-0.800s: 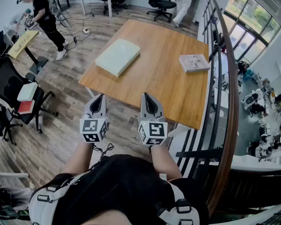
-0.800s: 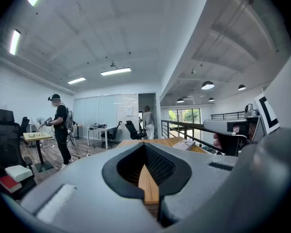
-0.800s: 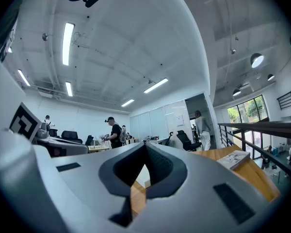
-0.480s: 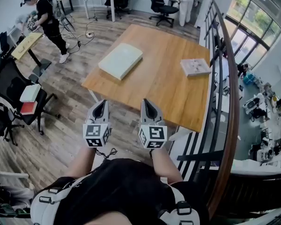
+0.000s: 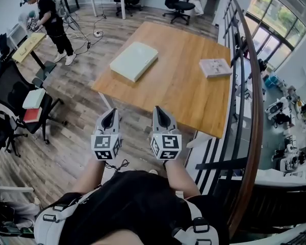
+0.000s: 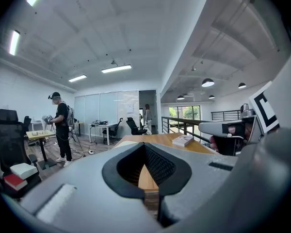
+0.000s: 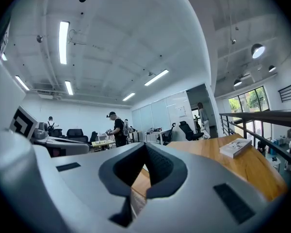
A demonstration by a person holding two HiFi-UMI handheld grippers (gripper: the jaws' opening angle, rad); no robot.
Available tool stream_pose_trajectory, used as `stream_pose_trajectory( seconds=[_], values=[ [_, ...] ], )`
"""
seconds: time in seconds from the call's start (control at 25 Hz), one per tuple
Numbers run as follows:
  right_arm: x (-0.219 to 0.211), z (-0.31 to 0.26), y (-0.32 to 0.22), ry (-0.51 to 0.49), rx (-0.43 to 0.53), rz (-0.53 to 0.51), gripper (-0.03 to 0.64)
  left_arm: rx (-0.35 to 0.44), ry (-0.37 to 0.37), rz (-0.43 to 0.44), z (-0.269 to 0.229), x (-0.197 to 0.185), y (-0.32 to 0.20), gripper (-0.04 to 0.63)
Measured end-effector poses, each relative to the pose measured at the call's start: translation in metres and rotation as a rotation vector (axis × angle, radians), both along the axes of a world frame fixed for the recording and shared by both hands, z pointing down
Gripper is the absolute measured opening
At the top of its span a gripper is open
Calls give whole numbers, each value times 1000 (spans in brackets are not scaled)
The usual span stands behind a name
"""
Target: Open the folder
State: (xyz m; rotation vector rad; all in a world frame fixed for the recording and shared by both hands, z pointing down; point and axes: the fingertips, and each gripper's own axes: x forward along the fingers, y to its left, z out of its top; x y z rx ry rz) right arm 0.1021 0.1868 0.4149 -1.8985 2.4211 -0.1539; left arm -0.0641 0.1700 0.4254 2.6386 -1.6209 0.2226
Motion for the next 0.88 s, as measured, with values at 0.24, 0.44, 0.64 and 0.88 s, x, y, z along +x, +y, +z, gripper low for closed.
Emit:
stream_pose_trajectory(
  seconds=[0.24,0.44,0.64,0.88],
  values=[
    [-33,3,-1,27,-7,-18,5,-1,19,-13,4,-33,0,0],
    [-56,12,0,28,-14,-8,5,-37,51,-15,16,-64,0,0],
    [-66,17,-3,25,-34,-6,5,-40,49,-32,18,-87,-3,0],
    [-71,21,-16,23,-49,-10,5,-43,40,-51,24,-100,-12,0]
  ],
)
